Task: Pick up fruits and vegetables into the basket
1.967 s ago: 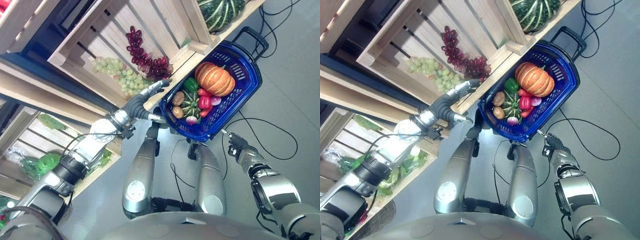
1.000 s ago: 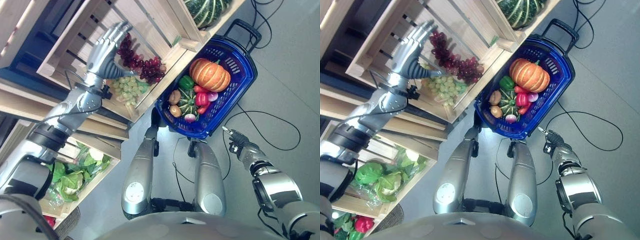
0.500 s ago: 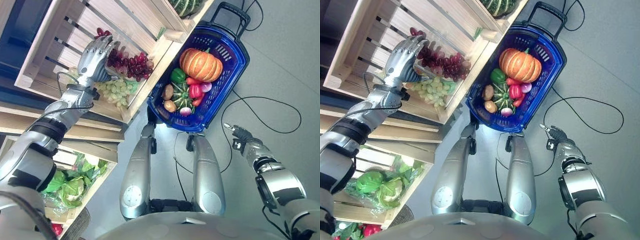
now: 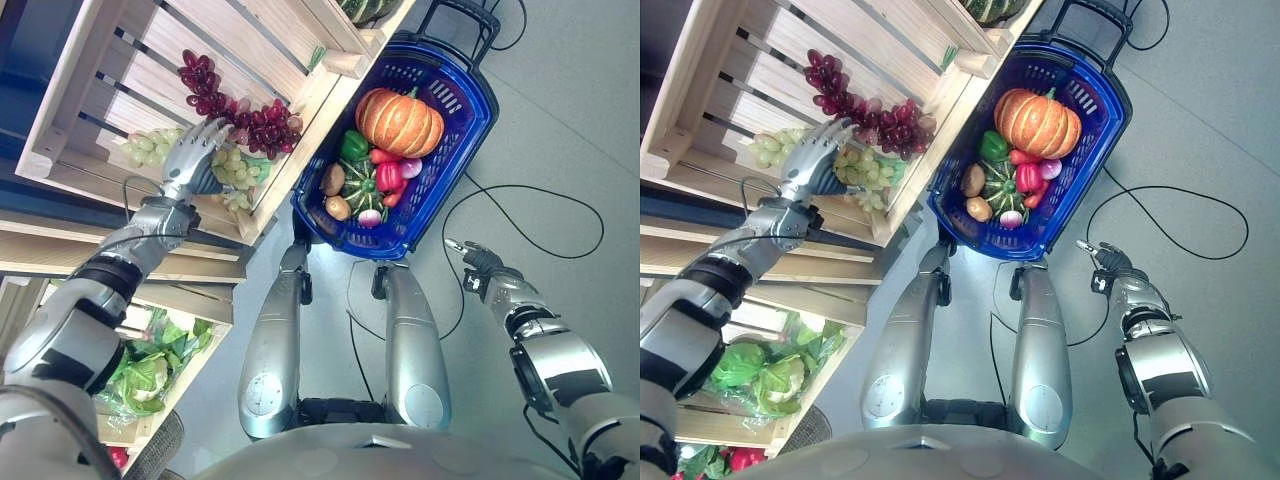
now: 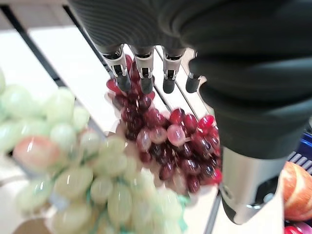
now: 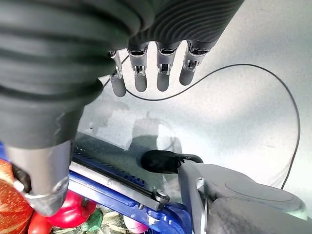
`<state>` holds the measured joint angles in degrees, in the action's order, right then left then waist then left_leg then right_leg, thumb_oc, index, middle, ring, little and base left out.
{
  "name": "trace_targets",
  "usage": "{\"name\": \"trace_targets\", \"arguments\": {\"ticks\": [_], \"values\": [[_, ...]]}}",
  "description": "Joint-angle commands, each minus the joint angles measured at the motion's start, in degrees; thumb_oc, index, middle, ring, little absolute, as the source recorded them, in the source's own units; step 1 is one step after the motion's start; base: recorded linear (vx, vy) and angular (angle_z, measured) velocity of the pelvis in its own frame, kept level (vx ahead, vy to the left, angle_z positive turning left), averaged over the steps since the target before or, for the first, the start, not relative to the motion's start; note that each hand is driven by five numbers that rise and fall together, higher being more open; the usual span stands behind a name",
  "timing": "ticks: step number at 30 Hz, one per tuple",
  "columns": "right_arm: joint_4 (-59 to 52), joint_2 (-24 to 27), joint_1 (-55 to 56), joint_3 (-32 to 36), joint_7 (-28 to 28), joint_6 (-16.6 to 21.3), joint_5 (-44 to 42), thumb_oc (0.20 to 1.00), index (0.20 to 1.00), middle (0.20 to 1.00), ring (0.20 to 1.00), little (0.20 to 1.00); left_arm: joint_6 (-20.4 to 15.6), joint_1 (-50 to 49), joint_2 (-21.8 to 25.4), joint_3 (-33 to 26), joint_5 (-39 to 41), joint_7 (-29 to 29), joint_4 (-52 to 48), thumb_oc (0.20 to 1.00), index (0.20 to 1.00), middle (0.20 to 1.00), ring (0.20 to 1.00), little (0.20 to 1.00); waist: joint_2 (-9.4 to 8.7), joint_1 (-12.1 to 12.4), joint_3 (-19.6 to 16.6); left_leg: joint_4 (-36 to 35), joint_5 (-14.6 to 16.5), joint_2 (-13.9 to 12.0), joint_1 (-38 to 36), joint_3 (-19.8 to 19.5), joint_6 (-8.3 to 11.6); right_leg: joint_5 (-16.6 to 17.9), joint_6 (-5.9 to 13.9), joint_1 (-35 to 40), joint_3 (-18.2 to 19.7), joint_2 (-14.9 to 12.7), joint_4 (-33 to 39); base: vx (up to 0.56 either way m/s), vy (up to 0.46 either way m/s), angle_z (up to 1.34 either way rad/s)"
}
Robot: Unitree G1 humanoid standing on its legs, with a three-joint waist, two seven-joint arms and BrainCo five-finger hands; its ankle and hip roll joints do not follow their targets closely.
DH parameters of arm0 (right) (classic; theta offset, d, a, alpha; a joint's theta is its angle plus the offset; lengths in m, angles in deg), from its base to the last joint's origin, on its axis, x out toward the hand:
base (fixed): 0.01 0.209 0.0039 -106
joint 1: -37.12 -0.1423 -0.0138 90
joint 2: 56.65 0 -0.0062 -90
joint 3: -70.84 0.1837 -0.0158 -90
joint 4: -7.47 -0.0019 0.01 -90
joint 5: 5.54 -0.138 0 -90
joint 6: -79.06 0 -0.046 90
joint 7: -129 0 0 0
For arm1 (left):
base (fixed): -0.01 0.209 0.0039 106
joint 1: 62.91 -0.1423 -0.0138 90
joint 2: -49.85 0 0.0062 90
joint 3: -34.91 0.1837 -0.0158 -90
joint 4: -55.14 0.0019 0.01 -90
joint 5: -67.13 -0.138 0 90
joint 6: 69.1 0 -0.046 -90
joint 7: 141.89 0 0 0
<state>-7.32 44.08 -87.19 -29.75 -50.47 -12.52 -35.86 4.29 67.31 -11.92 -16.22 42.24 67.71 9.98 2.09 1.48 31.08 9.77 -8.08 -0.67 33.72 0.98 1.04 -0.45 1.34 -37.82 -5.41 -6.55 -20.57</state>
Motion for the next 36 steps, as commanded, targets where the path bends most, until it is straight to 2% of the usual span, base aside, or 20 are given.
{"name": "trace_targets", "arguments": {"ticks": [1,4,10,16,20,26,31,36], "values": [[-0.5,2.4,2.4,-0.8,-0.4,-0.5,0.5,1.0,1.0,1.0,1.0,1.0,-1.4,-1.4,-1.3,-3.5,-0.6,1.8,-0.8,1.0,1.0,1.0,1.0,1.0,0.23,0.8,-1.3,8.1,5.7,-0.5,2.6,-2.3,0.76,3.0,2.28,1.8,-1.5,-0.8,1.2,0.0,0.0,0.0],[-0.5,2.6,1.9,-1.0,-0.3,-0.8,0.5,1.0,1.0,1.0,1.0,1.0,-1.1,-1.7,-1.4,-2.9,-1.9,2.2,-0.5,1.0,1.0,1.0,1.0,1.0,0.27,0.8,-1.3,8.1,5.6,-0.5,2.7,-2.3,0.78,3.0,2.27,1.7,-1.5,-0.8,1.1,0.0,0.0,0.0],[-0.3,2.7,1.0,-2.1,0.0,-1.0,0.6,1.0,1.0,1.0,1.0,1.0,1.9,1.3,-1.2,-2.7,-8.9,15.2,2.0,1.0,1.0,1.0,1.0,1.0,-0.24,0.3,-1.3,8.1,5.4,-0.9,3.2,-2.2,0.79,2.9,2.1,0.9,-0.8,-0.3,0.7,-0.01,0.018,-0.03],[-0.8,1.7,0.3,-3.1,-0.6,-1.2,0.4,1.0,1.0,1.0,1.0,1.0,1.5,8.1,-0.8,-2.0,-14.7,20.8,6.7,1.0,1.0,1.0,1.0,1.0,-1.08,-0.6,-1.3,8.0,5.2,-0.9,3.8,-2.1,0.88,3.0,1.96,0.2,-0.5,0.3,0.6,0.0,0.0,0.0],[-0.3,1.6,-0.6,-3.7,-0.4,-1.3,0.8,1.0,1.0,1.0,1.0,1.0,1.7,12.7,-1.0,-0.5,-15.7,21.5,8.9,1.0,1.0,1.0,1.0,1.0,-1.36,-1.3,-1.3,8.2,5.1,-1.1,4.4,-1.9,1.0,3.1,1.94,-0.5,-0.1,0.5,0.4,0.0,0.0,0.0],[-0.5,1.4,-1.4,-4.4,-0.5,-1.5,1.0,1.0,1.0,1.0,1.0,1.0,2.1,17.8,-1.1,1.9,-16.4,19.5,11.0,1.0,1.0,1.0,1.0,1.0,-1.76,-2.2,-1.3,8.4,5.0,-1.3,5.0,-1.6,1.1,3.3,1.92,-1.2,0.4,0.8,0.4,-0.01,0.015,-0.01],[-0.3,1.0,-2.2,-5.1,-0.6,-1.5,1.5,1.0,1.0,1.0,1.0,1.0,2.1,21.0,-2.3,4.9,-18.8,16.0,14.3,1.0,1.0,1.0,1.0,1.0,-2.18,-3.0,-1.3,8.7,4.9,-1.5,5.6,-1.3,1.21,3.5,1.96,-1.8,0.8,1.0,0.4,-0.01,0.026,-0.07],[0.0,1.1,-3.4,-5.8,-0.7,-1.7,1.5,1.0,1.0,1.0,1.0,1.0,2.0,22.4,-3.2,7.4,-17.9,10.5,16.9,1.0,1.0,1.0,1.0,1.0,-2.28,-3.6,-1.3,8.8,4.9,-1.6,6.0,-1.1,1.29,3.7,1.99,-2.3,1.2,1.2,0.4,-0.01,0.028,-0.05]]}}
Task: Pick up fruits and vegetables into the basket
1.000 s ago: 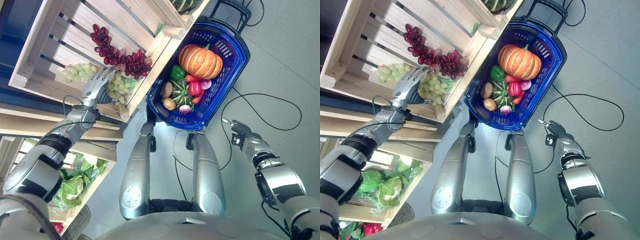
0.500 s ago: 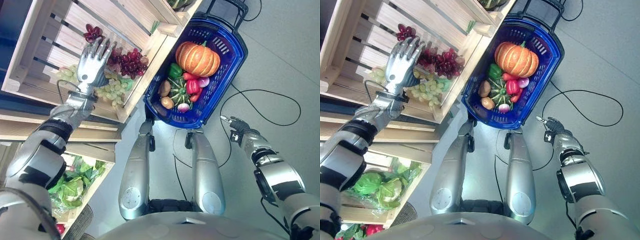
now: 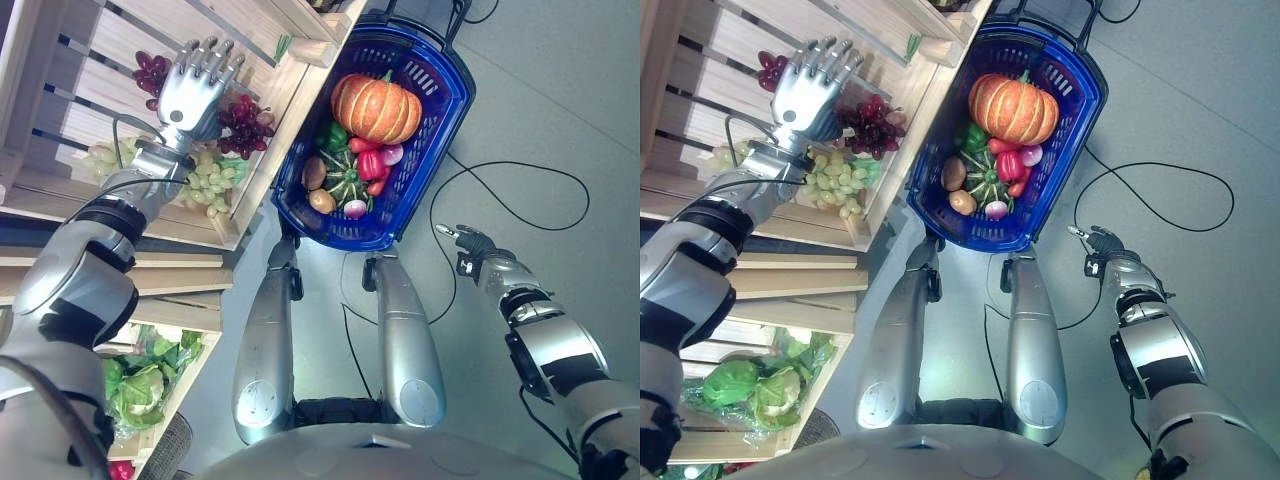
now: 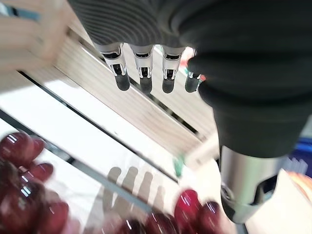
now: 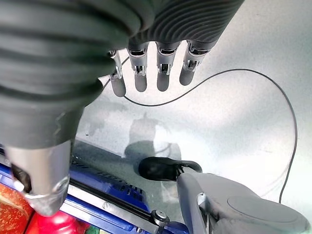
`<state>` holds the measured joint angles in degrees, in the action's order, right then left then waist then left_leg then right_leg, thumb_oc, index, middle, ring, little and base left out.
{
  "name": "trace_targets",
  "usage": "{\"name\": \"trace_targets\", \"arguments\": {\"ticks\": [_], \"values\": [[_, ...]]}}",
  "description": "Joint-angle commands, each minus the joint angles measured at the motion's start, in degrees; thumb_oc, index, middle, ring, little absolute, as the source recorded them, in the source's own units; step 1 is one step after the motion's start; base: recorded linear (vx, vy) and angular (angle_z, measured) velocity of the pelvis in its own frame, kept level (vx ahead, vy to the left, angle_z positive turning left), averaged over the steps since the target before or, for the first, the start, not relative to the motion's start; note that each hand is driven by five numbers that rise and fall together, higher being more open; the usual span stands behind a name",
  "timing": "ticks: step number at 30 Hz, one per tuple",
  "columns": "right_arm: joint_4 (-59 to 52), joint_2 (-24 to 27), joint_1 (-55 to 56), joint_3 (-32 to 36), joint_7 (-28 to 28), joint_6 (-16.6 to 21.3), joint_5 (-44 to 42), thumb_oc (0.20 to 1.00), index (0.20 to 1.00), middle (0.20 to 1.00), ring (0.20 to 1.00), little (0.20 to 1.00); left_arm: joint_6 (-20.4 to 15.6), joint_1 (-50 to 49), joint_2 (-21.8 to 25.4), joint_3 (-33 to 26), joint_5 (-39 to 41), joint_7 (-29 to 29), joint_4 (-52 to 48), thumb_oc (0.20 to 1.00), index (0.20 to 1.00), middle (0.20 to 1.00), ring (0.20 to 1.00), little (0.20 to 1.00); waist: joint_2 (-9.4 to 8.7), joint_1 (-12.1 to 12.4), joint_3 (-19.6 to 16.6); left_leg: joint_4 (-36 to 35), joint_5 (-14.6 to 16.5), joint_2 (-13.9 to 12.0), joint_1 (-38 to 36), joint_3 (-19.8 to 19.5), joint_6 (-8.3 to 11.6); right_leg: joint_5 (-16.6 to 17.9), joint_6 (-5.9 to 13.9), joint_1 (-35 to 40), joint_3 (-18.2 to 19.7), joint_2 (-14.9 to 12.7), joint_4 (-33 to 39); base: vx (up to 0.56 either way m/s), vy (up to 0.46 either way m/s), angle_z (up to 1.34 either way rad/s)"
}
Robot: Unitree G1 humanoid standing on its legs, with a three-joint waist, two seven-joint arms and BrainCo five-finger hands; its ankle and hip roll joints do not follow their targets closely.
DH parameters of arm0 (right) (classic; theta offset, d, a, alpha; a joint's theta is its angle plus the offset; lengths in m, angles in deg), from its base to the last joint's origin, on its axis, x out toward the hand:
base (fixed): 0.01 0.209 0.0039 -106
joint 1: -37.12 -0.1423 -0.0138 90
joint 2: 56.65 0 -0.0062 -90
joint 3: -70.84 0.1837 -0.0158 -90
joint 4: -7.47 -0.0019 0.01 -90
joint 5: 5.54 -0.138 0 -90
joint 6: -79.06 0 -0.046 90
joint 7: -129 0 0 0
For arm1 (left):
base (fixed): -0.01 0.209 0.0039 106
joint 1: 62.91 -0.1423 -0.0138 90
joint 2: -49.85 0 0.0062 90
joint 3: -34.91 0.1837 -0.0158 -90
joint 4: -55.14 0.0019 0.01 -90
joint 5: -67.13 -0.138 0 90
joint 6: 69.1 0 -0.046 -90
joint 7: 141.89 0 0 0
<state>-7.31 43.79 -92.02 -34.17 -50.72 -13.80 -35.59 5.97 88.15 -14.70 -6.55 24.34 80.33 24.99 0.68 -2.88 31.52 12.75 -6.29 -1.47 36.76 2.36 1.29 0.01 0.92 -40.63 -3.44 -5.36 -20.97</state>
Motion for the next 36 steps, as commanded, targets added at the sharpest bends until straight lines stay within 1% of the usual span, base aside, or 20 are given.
{"name": "trace_targets", "arguments": {"ticks": [1,3,6,8,9,12,16,21,23,24,30,36], "values": [[0.0,1.5,1.2,-1.4,-0.3,-0.4,1.3,1.0,1.0,1.0,1.0,1.0,0.2,1.7,-0.6,-1.7,0.6,-4.0,2.4,1.0,1.0,1.0,1.0,1.0,-0.89,0.7,-1.7,5.9,3.2,-0.9,3.1,-2.4,1.06,3.2,2.41,0.4,-0.7,0.0,0.8,-0.01,0.018,-0.06],[0.1,1.4,0.8,-1.7,-0.4,-0.7,1.4,1.0,1.0,1.0,1.0,1.0,-0.1,1.5,-1.1,-1.1,2.0,-7.0,3.1,1.0,1.0,1.0,1.0,1.0,-0.94,0.6,-1.7,6.3,3.5,-1.0,3.1,-2.3,1.12,3.0,2.45,0.3,-0.5,0.1,0.6,0.0,0.017,-0.05],[0.2,1.3,0.4,-1.9,-0.6,-0.7,1.4,1.0,1.0,1.0,1.0,1.0,0.1,1.3,-1.6,-0.7,2.5,-9.7,3.7,1.0,1.0,1.0,1.0,1.0,-1.0,0.4,-1.7,6.2,3.1,-0.9,3.5,-2.3,1.15,3.3,2.44,0.0,-0.5,0.1,0.8,0.0,0.004,-0.01],[0.2,1.3,0.4,-1.9,-0.6,-0.7,1.4,1.0,1.0,1.0,1.0,1.0,0.1,1.3,-1.6,-0.7,2.5,-9.7,3.7,1.0,1.0,1.0,1.0,1.0,-1.0,0.4,-1.7,6.2,3.1,-0.9,3.5,-2.3,1.15,3.3,2.44,0.0,-0.5,0.1,0.8,0.0,0.0,0.0],[0.4,1.3,0.3,-2.1,-0.6,-0.7,1.5,1.0,1.0,1.0,1.0,1.0,0.2,0.5,-1.9,-0.5,3.5,-13.1,4.0,1.0,1.0,1.0,1.0,1.0,-0.94,0.4,-1.7,6.4,3.5,-1.0,3.6,-2.3,1.16,3.1,2.48,-0.1,-0.3,0.2,0.6,0.0,0.0,0.0],[0.4,1.4,0.0,-2.1,-0.6,-0.7,1.5,1.0,1.0,1.0,1.0,1.0,1.5,0.1,-2.2,-0.4,4.0,-13.8,4.0,1.0,1.0,1.0,1.0,1.0,-0.98,0.4,-1.7,6.4,3.5,-1.0,3.9,-2.3,1.16,3.1,2.45,-0.3,-0.3,0.3,0.7,0.0,0.0,0.0],[0.3,1.4,-0.1,-2.1,-0.6,-0.5,1.3,1.0,1.0,1.0,1.0,1.0,4.7,-0.1,-2.2,-0.9,4.2,-14.4,4.4,1.0,1.0,1.0,1.0,1.0,-1.17,0.4,-1.7,6.4,3.2,-0.9,4.7,-2.6,1.12,3.4,2.46,-1.2,-0.4,0.4,0.6,0.0,0.0,0.0],[0.4,1.2,-0.6,-2.4,-0.8,-0.6,0.9,1.0,1.0,1.0,1.0,1.0,9.0,-0.5,-2.7,-2.2,3.3,-12.4,7.2,1.0,1.0,1.0,1.0,1.0,-1.67,0.5,-1.7,6.9,3.4,-1.1,5.4,-2.8,1.21,3.3,2.44,-1.9,-0.2,0.6,0.3,0.0,0.0,0.0],[0.4,1.2,-0.7,-2.5,-0.8,-0.6,0.7,1.0,1.0,1.0,1.0,1.0,10.0,-0.5,-2.7,-2.5,3.0,-11.7,8.0,1.0,1.0,1.0,1.0,1.0,-1.77,0.5,-1.7,6.9,3.3,-1.2,5.6,-2.8,1.21,3.3,2.44,-2.1,-0.2,0.6,0.4,0.0,0.0,0.0],[0.3,1.2,-0.8,-2.6,-0.8,-0.6,0.6,1.0,1.0,1.0,1.0,1.0,11.1,-0.5,-2.8,-2.9,2.9,-10.6,8.9,1.0,1.0,1.0,1.0,1.0,-1.91,0.4,-1.7,6.9,3.2,-1.2,5.8,-2.8,1.26,3.4,2.46,-2.3,-0.2,0.6,0.4,0.0,0.0,0.0],[0.1,0.8,-1.3,-3.5,-1.1,-0.8,0.0,1.0,1.0,1.0,1.0,1.0,13.4,0.0,-3.9,-4.6,1.4,-6.5,13.1,1.0,1.0,1.0,1.0,1.0,-2.6,0.1,-1.7,7.1,3.0,-1.3,7.3,-3.3,1.33,3.5,2.24,-3.8,0.0,1.1,0.2,0.0,0.0,0.0],[0.2,0.4,-1.9,-4.4,-1.4,-0.5,-0.8,1.0,1.0,1.0,1.0,1.0,13.7,0.4,-4.8,-4.8,0.9,-5.6,15.2,1.0,1.0,1.0,1.0,1.0,-2.81,-0.1,-1.7,7.3,2.9,-1.3,8.4,-3.6,1.32,3.6,2.15,-4.9,0.1,1.3,0.0,0.0,0.0,0.0]]}}
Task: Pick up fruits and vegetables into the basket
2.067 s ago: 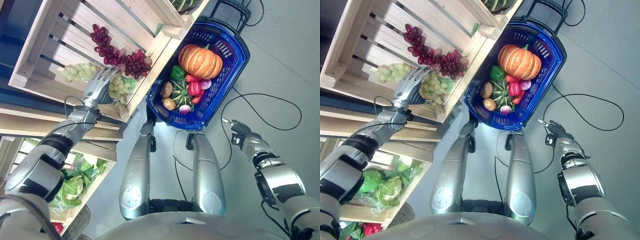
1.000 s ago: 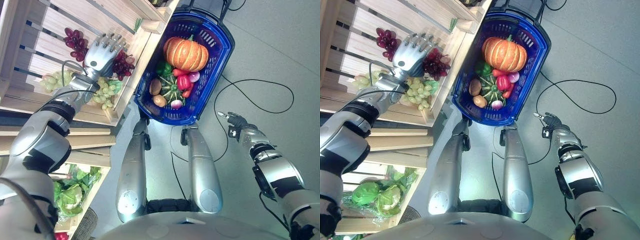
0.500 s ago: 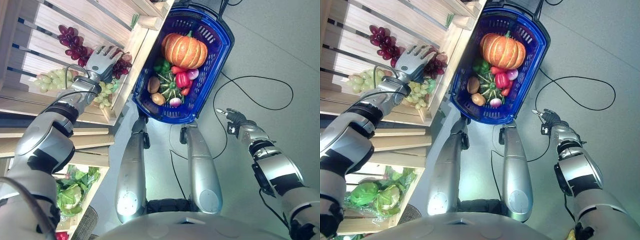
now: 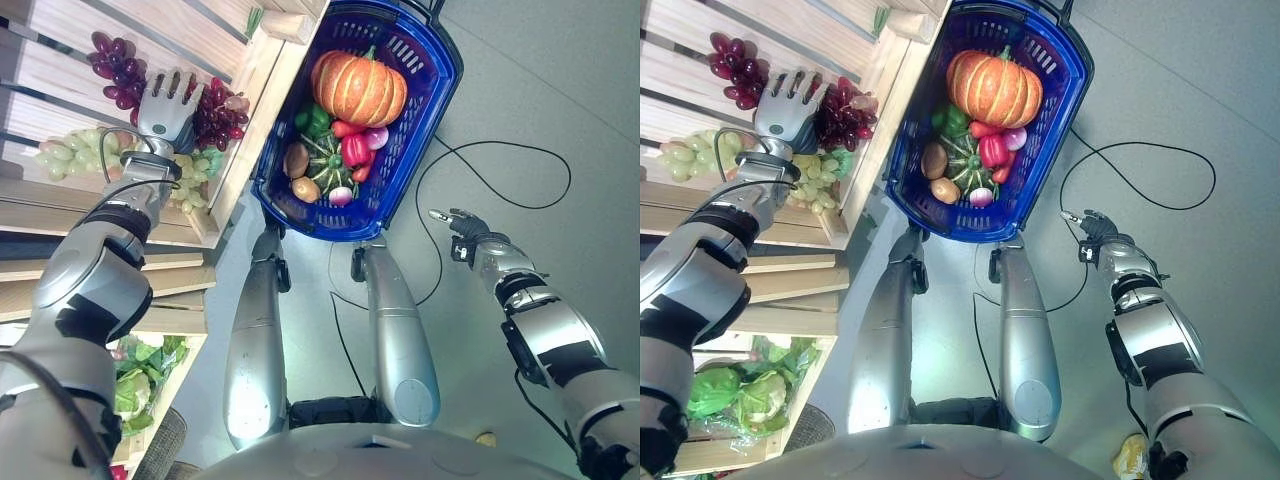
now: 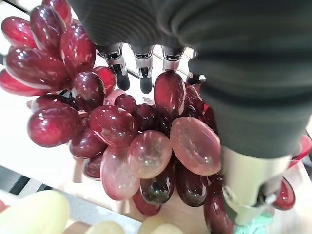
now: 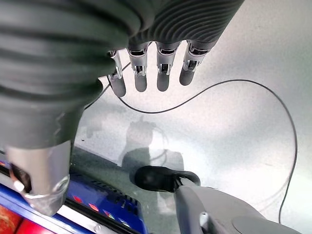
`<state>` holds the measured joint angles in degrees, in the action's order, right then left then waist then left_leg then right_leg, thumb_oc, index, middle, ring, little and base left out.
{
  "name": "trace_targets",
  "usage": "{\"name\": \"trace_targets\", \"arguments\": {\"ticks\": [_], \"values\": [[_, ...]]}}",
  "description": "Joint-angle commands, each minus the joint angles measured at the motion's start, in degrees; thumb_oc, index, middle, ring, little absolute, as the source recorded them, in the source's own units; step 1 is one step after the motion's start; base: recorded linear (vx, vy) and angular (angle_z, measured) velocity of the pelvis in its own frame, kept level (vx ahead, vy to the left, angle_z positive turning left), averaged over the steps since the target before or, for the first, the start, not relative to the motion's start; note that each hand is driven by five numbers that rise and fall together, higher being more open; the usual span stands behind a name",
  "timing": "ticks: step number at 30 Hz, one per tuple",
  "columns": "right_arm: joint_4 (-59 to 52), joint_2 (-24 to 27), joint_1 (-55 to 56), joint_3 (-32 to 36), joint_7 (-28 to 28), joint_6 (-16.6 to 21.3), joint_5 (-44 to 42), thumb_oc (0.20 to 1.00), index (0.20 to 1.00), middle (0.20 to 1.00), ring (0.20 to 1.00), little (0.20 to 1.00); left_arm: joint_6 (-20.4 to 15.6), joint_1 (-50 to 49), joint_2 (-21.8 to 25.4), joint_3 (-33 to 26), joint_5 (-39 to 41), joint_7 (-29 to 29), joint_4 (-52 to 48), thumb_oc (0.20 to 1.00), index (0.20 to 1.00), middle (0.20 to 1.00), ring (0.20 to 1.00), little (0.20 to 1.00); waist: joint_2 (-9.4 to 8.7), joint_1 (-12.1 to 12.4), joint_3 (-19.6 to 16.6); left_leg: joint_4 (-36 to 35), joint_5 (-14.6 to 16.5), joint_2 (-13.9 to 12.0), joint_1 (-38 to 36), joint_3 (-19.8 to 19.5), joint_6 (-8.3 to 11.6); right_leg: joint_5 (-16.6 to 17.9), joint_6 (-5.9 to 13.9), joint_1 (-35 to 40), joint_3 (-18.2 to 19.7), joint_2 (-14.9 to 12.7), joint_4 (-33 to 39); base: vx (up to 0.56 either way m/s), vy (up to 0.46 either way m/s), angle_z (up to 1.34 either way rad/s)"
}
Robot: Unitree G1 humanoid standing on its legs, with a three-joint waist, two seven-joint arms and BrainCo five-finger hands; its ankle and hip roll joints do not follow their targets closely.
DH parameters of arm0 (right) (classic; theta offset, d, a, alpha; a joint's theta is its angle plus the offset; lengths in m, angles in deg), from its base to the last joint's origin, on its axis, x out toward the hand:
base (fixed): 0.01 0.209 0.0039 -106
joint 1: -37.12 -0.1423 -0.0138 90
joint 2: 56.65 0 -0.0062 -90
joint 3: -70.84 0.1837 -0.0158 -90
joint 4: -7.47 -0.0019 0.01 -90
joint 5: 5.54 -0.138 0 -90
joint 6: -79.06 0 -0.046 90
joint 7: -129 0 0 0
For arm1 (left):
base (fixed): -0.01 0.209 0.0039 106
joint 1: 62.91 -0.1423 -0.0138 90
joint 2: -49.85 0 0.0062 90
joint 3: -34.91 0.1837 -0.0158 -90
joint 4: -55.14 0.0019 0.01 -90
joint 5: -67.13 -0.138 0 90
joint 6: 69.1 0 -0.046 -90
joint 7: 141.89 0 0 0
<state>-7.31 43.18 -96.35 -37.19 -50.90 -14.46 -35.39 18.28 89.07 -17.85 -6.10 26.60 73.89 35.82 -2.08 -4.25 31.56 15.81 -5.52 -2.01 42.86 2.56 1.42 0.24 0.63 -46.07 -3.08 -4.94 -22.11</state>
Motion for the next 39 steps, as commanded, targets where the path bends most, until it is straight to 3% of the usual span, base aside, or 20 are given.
{"name": "trace_targets", "arguments": {"ticks": [1,14,15,16,35,39], "values": [[0.3,1.0,2.4,-1.4,-1.1,0.2,-1.0,1.0,1.0,1.0,1.0,1.0,1.4,-0.6,-1.8,-5.1,-1.3,0.9,4.6,1.0,1.0,1.0,1.0,1.0,-0.09,1.3,-1.8,4.5,2.2,-0.7,2.4,-3.8,1.2,3.3,2.43,0.5,-0.2,0.9,1.0,0.0,0.0,0.0],[0.5,1.1,1.8,-2.2,-0.9,1.0,-1.4,1.0,1.0,1.0,1.0,1.0,1.0,-0.4,-2.4,-4.5,-1.8,0.1,5.8,1.0,1.0,1.0,1.0,1.0,-0.11,0.9,-1.8,4.6,2.1,-0.8,3.2,-3.9,1.35,3.5,2.39,-0.2,0.0,0.9,1.3,0.0,0.0,0.0],[0.3,1.1,1.7,-2.2,-1.0,0.8,-1.4,1.0,1.0,1.0,1.0,1.0,0.8,-0.3,-2.5,-4.3,-2.1,-0.9,5.7,0.658,0.658,0.658,0.658,0.658,-0.07,0.9,-1.8,4.7,2.1,-0.8,3.2,-3.9,1.37,3.5,2.38,-0.2,0.1,1.0,1.2,0.0,0.0,0.0],[0.3,1.0,1.7,-2.2,-1.0,0.7,-1.4,1.0,1.0,1.0,1.0,1.0,0.7,-0.4,-2.6,-4.1,-2.5,-1.4,5.6,0.2,0.2,0.2,0.2,0.2,-0.08,0.9,-1.8,4.8,2.1,-0.7,3.2,-4.0,1.37,3.5,2.39,-0.2,0.1,1.0,1.2,0.0,0.0,0.0],[0.9,1.1,1.4,-2.1,-0.5,1.3,-1.3,1.0,1.0,1.0,1.0,1.0,-0.1,-0.3,-2.9,-3.6,1.5,-6.3,4.9,0.2,0.2,0.2,0.2,0.2,0.17,0.9,-1.8,4.3,2.0,-0.7,2.9,-3.8,1.4,3.7,2.55,0.1,0.1,0.7,1.7,0.0,0.0,0.0],[1.0,1.1,1.2,-2.0,-0.3,1.8,-1.6,1.0,1.0,1.0,1.0,1.0,-1.9,-1.2,-3.1,-6.2,14.4,-6.2,4.6,0.2,0.2,0.2,0.2,0.2,0.24,1.1,-1.8,4.1,1.9,-0.7,2.4,-3.9,1.37,3.6,2.48,0.6,0.1,0.8,1.7,0.0,0.0,0.0]]}}
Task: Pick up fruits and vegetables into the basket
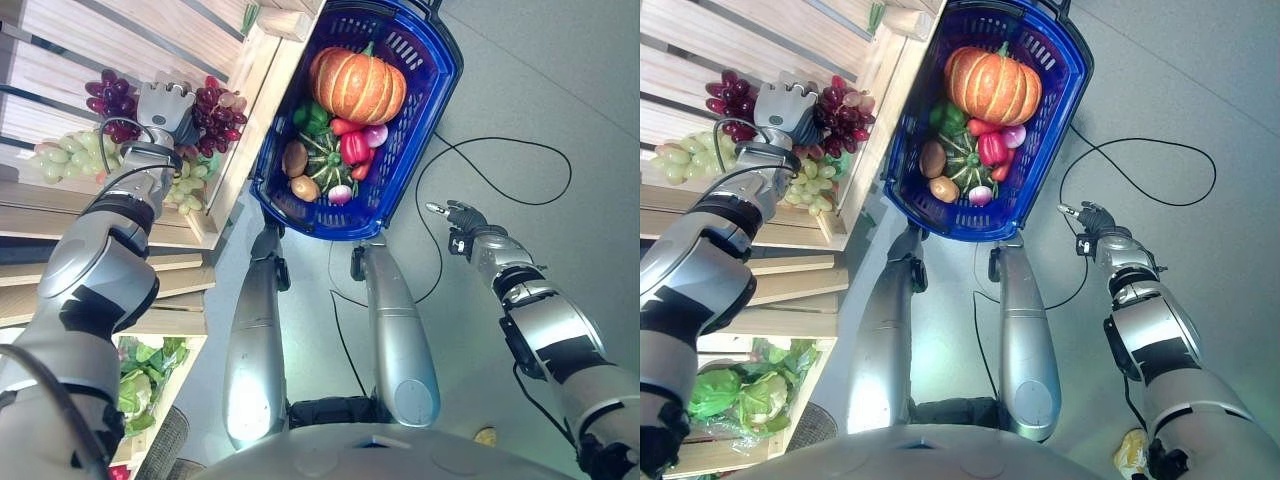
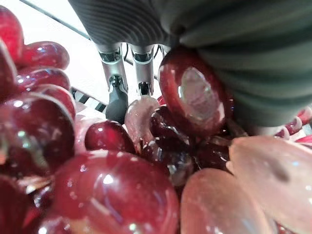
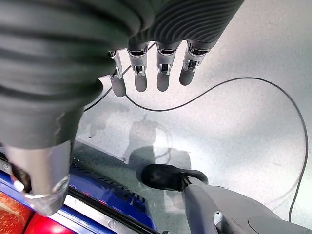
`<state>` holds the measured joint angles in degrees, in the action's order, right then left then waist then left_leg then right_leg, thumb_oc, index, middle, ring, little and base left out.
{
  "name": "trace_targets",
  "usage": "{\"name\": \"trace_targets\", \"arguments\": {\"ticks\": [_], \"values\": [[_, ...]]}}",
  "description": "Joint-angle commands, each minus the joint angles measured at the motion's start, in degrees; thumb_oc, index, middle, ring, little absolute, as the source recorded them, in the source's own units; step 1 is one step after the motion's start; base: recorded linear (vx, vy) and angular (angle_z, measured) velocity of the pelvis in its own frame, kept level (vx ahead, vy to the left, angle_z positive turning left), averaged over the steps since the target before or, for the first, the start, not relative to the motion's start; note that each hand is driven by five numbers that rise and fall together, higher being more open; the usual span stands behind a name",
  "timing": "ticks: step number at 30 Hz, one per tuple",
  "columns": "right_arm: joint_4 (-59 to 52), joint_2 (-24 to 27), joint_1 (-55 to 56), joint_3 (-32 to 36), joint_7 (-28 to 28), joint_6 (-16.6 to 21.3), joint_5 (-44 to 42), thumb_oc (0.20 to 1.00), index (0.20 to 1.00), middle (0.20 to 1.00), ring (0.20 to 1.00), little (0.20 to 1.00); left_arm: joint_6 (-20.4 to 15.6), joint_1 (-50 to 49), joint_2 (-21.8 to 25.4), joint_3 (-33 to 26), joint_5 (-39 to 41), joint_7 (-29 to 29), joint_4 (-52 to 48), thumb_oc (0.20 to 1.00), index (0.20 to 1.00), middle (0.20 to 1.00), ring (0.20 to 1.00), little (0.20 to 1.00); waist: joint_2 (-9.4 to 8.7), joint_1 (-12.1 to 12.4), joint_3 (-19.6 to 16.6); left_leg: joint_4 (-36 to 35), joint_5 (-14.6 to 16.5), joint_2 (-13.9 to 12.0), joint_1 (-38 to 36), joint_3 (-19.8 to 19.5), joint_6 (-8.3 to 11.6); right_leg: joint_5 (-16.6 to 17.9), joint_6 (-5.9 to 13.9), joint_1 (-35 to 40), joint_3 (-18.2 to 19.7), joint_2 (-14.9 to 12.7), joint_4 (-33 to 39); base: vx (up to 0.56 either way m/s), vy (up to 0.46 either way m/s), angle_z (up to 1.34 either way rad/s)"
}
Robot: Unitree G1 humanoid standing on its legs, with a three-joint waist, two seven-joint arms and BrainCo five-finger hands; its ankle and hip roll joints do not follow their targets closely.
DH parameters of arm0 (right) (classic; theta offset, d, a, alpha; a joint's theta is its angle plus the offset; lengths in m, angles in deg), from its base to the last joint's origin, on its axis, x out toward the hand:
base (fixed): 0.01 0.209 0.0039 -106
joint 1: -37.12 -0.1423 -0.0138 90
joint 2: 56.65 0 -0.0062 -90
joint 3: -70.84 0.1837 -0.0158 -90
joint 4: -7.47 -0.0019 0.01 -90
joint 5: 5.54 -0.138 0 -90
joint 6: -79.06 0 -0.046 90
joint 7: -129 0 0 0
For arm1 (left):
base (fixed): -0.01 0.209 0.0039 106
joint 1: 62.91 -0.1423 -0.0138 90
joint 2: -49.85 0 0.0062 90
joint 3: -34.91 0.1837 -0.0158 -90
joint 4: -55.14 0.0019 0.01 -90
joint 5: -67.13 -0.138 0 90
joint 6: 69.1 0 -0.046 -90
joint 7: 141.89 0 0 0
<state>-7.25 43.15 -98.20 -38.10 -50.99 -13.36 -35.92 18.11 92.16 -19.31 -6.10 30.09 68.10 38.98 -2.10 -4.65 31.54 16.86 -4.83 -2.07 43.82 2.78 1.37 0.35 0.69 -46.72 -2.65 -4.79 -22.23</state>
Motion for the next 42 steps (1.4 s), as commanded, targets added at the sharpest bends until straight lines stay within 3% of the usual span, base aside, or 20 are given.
{"name": "trace_targets", "arguments": {"ticks": [1,4,5,11,23,26,35,42], "values": [[0.9,1.1,3.1,-1.1,-0.3,0.9,-1.4,1.0,1.0,1.0,1.0,1.0,-3.0,-4.4,-1.5,-7.4,16.6,-0.3,1.2,0.2,0.2,0.2,0.2,0.2,0.28,1.6,-1.7,2.8,1.1,-0.6,1.3,-4.1,1.44,3.5,2.37,1.4,-0.3,0.6,1.9,0.0,0.0,0.0],[0.6,1.4,3.4,-0.6,-0.1,2.1,-2.6,1.0,1.0,1.0,1.0,1.0,-5.6,-4.7,-1.2,-11.8,26.2,-0.8,-0.3,0.2,0.2,0.2,0.2,0.2,0.39,1.9,-1.7,2.5,1.1,-0.6,0.7,-4.2,1.44,3.1,2.4,1.9,-0.4,0.6,1.8,0.0,0.0,0.0],[0.2,1.4,3.5,-0.2,-0.3,3.4,-3.3,1.0,1.0,1.0,1.0,1.0,-8.6,-4.8,-0.8,-14.4,33.2,-1.1,-1.2,0.2,0.2,0.2,0.2,0.2,0.46,2.1,-1.7,2.5,1.2,-0.6,0.5,-4.3,1.46,2.9,2.39,2.2,-0.4,0.6,1.7,0.0,0.0,0.0],[-5.1,1.9,5.2,2.4,-1.2,8.5,-6.6,1.0,1.0,1.0,1.0,1.0,-16.6,-7.9,0.7,-24.4,50.6,-7.2,-9.0,0.2,0.2,0.2,0.2,0.2,0.77,2.8,-1.7,2.2,1.2,0.0,-0.3,-4.8,1.49,2.8,2.43,2.8,-1.0,0.3,1.7,0.0,-0.042,0.02],[-19.0,1.8,6.9,4.0,-3.2,14.8,-8.5,1.0,1.0,1.0,1.0,1.0,-24.5,-12.7,-0.4,-33.7,70.8,-15.9,-18.8,0.2,0.2,0.2,0.2,0.2,0.93,3.2,-1.7,1.7,1.7,0.4,-1.1,-4.8,1.45,2.0,2.11,3.5,-2.1,-0.1,1.5,-0.01,-0.015,0.03],[-26.7,1.2,9.8,3.7,-3.6,17.6,-8.9,1.0,1.0,1.0,1.0,1.0,-28.4,-15.5,-1.1,-35.2,72.7,-16.8,-23.4,0.2,0.2,0.2,0.2,0.2,0.83,3.1,-1.7,1.6,2.2,0.5,-1.4,-4.8,1.46,1.5,2.1,3.7,-2.3,-0.2,1.5,0.0,0.0,0.0],[-49.4,-1.7,16.4,3.0,-5.3,22.4,-3.2,1.0,1.0,1.0,1.0,1.0,-35.5,-22.7,-4.6,-38.6,71.8,-18.7,-38.9,0.2,0.2,0.2,0.2,0.2,0.87,3.2,-1.7,0.8,2.1,0.9,-1.8,-5.0,1.3,1.3,2.37,4.4,-2.7,-0.6,2.2,0.0,0.0,0.0],[-62.4,-3.8,17.9,3.4,-3.7,21.2,1.4,1.0,1.0,1.0,1.0,1.0,-35.0,-25.8,-8.0,-38.7,66.3,-20.8,-53.2,0.2,0.2,0.2,0.2,0.2,1.42,3.6,-1.7,0.3,1.9,1.3,-2.2,-5.0,1.03,1.0,2.67,5.0,-3.2,-1.2,2.5,0.0,0.0,0.0]]}}
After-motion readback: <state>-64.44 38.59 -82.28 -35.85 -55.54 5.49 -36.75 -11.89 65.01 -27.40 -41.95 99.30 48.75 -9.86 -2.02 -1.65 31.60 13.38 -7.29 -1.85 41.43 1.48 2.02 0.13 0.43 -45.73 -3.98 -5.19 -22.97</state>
